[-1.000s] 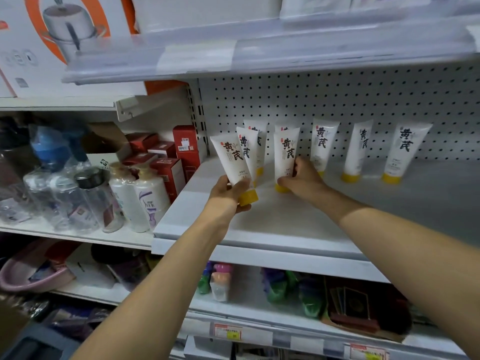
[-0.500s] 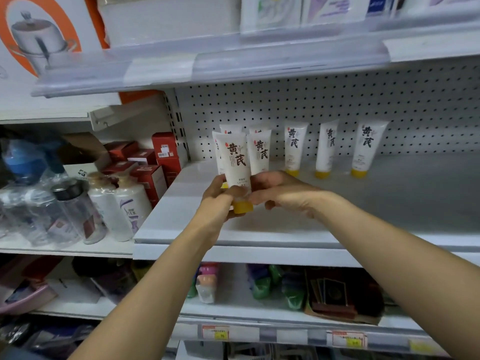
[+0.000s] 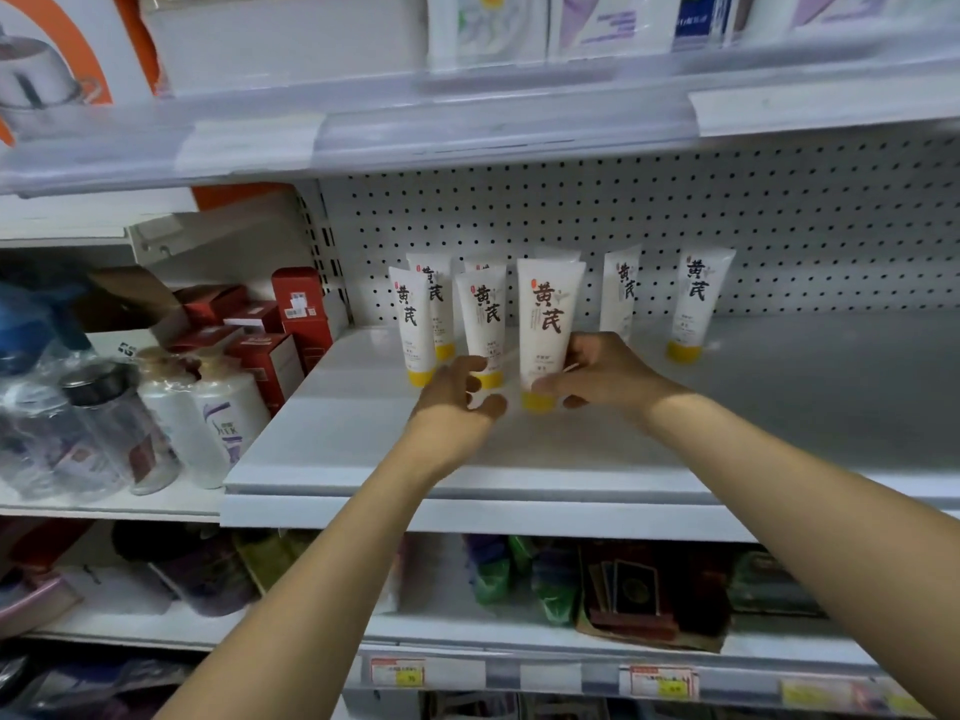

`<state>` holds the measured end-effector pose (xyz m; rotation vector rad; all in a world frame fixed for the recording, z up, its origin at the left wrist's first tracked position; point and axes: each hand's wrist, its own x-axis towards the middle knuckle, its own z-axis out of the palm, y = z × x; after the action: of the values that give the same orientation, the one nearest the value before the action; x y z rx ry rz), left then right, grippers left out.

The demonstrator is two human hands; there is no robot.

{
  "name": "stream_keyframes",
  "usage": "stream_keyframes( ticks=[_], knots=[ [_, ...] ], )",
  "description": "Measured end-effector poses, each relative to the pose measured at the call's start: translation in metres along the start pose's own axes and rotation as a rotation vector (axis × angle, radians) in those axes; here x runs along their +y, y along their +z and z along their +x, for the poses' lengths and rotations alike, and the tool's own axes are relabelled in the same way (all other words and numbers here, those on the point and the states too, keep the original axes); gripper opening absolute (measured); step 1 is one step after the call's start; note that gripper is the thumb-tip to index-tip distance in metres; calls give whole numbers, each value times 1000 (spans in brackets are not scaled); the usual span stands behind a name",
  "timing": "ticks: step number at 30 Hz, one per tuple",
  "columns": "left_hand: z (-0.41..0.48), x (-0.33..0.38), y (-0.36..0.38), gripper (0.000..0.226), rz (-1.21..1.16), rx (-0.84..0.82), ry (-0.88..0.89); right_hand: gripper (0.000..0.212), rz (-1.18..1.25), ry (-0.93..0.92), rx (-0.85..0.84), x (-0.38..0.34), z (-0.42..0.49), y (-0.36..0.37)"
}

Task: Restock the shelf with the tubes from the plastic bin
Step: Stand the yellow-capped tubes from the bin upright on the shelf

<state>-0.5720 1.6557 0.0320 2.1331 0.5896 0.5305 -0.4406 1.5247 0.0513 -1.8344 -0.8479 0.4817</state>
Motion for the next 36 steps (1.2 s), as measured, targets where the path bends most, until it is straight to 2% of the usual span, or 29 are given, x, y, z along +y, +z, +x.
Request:
stream_keyframes(
  ticks=[3, 6, 14, 28, 32, 36],
  knots=[
    [4, -11, -5, 44, 217, 93, 34, 44, 21, -7, 147, 14, 15, -11],
    [8, -16, -5, 43, 326, 131, 40, 48, -16, -2, 246, 27, 33, -13],
    [16, -24, -6, 44, 581, 131, 95, 53, -193, 18, 287, 36, 62, -1],
    [23, -30, -8, 40, 643, 75, 100, 59, -262, 116, 277, 29, 58, 7],
    [10, -26, -14, 36, 560, 93, 164, 46, -224, 119, 346, 27, 35, 6],
    [-18, -17, -23, 31, 490, 143, 231, 22, -249, 127, 363, 22, 2, 14]
  ],
)
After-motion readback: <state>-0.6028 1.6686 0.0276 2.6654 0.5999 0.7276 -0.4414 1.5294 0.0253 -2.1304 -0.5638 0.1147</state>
